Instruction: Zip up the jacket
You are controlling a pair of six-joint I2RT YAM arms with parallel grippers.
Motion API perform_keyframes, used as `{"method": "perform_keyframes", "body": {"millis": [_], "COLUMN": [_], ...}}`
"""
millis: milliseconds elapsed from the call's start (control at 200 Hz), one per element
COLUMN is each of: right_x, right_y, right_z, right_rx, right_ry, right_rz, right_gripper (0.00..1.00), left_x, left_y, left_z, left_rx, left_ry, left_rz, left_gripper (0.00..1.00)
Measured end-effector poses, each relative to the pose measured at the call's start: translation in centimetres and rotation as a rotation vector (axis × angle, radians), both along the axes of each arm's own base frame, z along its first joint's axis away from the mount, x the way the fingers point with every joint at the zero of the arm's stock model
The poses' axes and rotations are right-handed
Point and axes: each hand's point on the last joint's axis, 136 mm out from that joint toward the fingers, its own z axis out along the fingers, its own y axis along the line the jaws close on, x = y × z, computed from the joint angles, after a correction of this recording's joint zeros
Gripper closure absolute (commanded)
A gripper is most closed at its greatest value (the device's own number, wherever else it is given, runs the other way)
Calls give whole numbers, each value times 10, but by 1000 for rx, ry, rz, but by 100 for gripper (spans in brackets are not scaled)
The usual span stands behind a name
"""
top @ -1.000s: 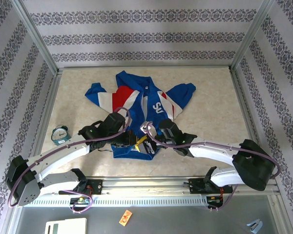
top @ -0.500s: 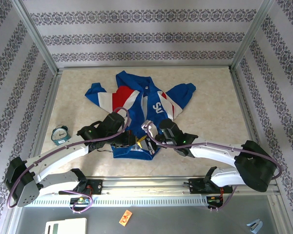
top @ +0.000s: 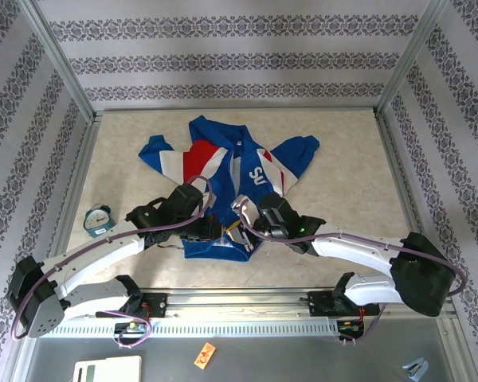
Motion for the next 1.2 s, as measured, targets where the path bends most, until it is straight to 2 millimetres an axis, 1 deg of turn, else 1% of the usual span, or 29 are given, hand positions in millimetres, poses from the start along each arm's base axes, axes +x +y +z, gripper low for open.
{"method": "perform_keyframes", "body": {"millis": [135,650,994,1199], "right_x": [2,10,13,16], "right_y": [-2,-4,-3,0], "right_z": [0,0,5,13], "right_rx": [-26,-87,-87,-82], "right_ry": [-8,-52,-68,-80], "right_rz": [-5,-16,-23,-18], "right_gripper": [100,100,100,100], "left_x": [-1,-2,-2,-3], "left_y": [-1,-2,1,2], "left_z": [-3,-3,5,10], "left_rx": [9,13,-5,-19], "left_ry": [5,-2,-24,-41], "left_rz": [-19,-41,-35,-36], "left_gripper": [100,100,100,100]}}
